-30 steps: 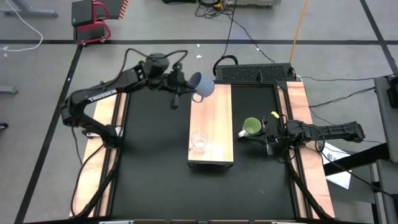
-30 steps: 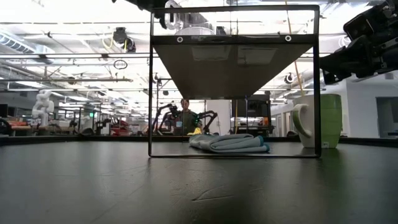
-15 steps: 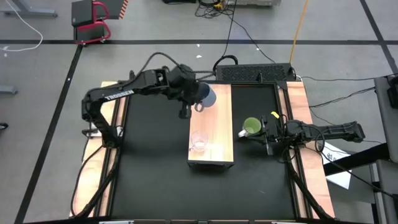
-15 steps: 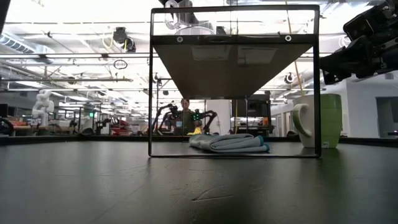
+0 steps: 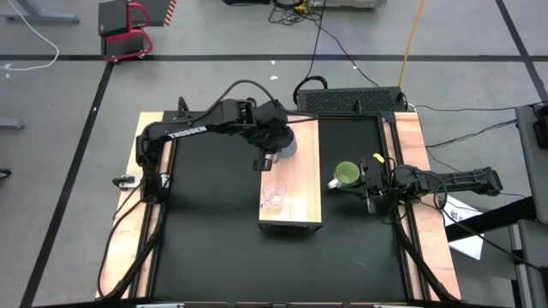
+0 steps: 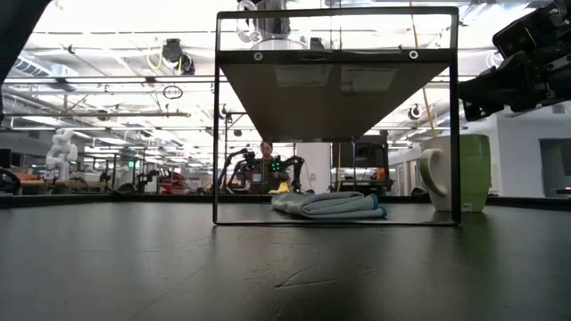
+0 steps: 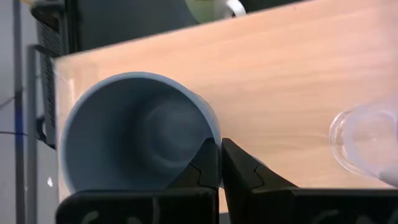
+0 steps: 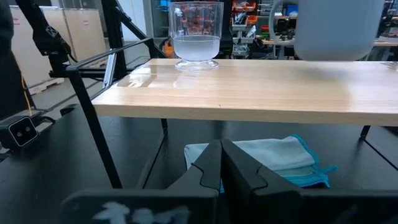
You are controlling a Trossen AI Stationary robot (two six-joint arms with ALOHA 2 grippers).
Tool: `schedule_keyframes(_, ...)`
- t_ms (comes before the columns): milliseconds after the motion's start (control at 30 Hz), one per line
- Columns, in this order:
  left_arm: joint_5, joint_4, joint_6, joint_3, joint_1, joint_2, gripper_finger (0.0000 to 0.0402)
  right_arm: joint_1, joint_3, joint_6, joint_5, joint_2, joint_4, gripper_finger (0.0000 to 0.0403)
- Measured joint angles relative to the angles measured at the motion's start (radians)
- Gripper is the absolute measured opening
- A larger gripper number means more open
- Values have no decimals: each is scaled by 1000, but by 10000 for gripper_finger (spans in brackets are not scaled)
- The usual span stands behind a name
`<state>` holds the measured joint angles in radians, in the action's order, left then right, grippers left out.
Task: Stack small to large cups/mugs on shelf
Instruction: Put the gray mug on the shelf
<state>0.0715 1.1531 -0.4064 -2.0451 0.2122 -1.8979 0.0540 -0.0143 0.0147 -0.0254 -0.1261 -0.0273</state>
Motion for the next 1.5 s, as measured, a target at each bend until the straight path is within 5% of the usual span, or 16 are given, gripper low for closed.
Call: schedule_keyframes(1500, 63, 52, 80, -15, -66, -14, 13, 0, 0, 7, -2, 0, -5, 0)
